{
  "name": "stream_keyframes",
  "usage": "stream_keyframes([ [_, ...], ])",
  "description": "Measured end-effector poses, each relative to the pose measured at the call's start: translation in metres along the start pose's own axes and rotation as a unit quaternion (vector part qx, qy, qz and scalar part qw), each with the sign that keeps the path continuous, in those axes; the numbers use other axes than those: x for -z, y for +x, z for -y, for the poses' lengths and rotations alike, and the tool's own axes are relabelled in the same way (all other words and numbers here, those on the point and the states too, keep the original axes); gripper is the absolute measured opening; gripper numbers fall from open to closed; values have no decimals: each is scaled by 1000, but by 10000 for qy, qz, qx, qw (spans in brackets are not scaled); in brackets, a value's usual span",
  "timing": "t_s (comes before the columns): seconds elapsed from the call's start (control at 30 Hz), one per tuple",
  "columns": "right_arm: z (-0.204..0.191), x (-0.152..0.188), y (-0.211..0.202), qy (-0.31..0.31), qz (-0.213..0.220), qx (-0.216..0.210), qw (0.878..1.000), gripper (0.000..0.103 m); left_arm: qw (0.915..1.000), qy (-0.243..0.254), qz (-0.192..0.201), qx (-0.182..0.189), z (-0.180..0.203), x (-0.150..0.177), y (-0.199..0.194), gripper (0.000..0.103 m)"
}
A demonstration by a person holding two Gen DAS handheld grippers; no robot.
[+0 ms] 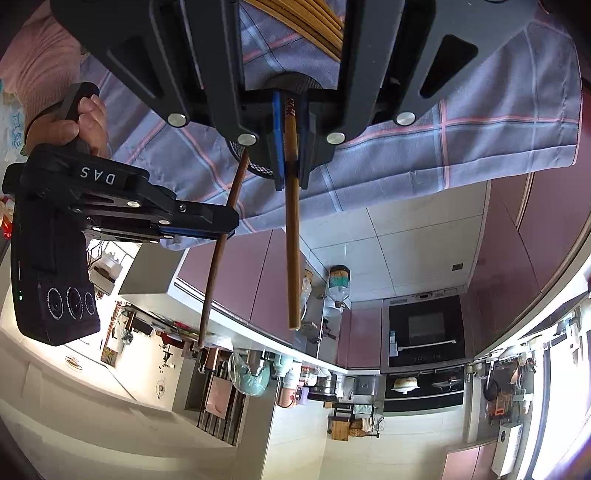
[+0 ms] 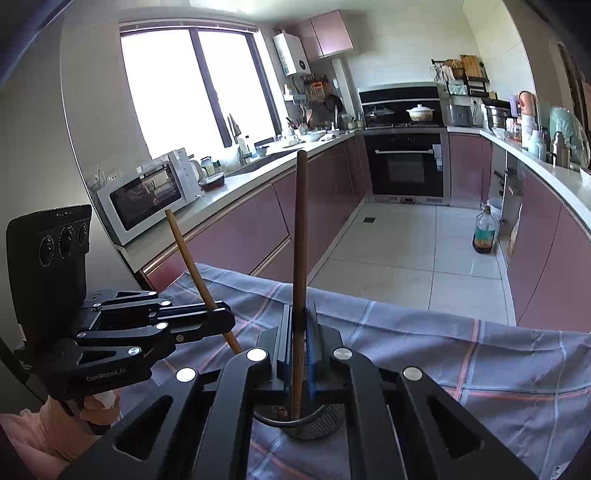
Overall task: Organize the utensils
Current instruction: 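Lift the held chopstick upright with the right tool while the left tool lifts its chopstick, then lower the chopstick into the mesh cup and open the right tool while the left tool does the same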
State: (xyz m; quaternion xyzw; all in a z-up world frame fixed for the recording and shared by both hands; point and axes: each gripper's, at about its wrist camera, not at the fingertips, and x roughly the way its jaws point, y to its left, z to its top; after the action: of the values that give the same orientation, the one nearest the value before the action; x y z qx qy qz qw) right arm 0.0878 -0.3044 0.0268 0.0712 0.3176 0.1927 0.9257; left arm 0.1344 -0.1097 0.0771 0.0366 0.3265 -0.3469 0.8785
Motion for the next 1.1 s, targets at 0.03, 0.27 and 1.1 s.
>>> stream_keyframes([
  [0.03,1,1,4,15,-62,24,10000,5,10000,-18,-43,11,-1,2,3,8],
  [0.27,10,-4,22,196,-298,104,9993,8,9995,-112,-303,39,-15,5,36,8],
  [1.1,-24,18,-23,-240,330,79,9991,28,9927,-228,356,-1125,-47,45,3,47],
])
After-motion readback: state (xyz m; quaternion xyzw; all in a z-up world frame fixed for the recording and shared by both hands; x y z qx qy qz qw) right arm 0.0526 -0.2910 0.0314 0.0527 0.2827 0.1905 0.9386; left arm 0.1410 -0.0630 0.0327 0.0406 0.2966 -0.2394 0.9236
